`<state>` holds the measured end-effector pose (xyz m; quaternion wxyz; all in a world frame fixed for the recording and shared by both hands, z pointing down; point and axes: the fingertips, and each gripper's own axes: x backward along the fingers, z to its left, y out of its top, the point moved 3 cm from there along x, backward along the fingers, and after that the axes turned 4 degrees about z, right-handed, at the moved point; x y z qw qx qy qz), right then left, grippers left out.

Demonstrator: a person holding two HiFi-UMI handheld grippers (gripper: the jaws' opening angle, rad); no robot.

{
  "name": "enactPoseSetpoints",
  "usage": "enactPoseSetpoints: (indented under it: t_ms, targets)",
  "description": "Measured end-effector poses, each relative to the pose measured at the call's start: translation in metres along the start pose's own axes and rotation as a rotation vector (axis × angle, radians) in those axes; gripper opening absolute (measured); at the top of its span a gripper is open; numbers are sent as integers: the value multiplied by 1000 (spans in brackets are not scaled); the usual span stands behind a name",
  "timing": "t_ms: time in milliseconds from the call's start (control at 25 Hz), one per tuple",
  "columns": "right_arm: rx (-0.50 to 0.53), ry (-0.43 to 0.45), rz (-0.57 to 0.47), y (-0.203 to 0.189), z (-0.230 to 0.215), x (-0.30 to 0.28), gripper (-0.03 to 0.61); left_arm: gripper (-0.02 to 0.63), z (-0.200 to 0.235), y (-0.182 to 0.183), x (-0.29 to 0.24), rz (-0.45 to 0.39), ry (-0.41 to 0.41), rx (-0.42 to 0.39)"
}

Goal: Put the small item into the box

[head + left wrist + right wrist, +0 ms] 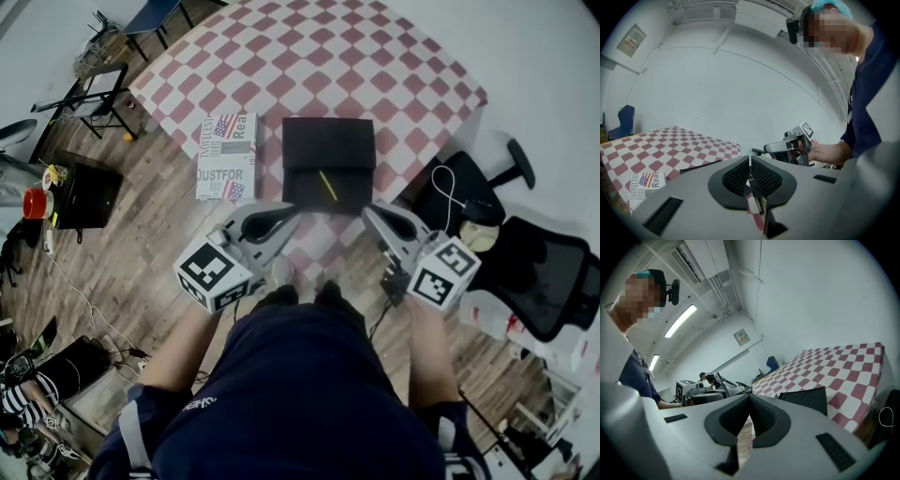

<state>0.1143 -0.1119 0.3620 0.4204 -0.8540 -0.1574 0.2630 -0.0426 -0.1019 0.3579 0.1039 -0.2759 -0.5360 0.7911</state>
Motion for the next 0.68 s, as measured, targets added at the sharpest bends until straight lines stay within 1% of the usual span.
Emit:
enactPoseSetpoints:
  t_ms: [320,680]
  targets:
    - [6,7,32,-7,8,-8,15,41,-1,-5,9,-1,14,26]
    - [6,2,71,-15,11,-15,15,41,-2,-7,15,-8,15,9]
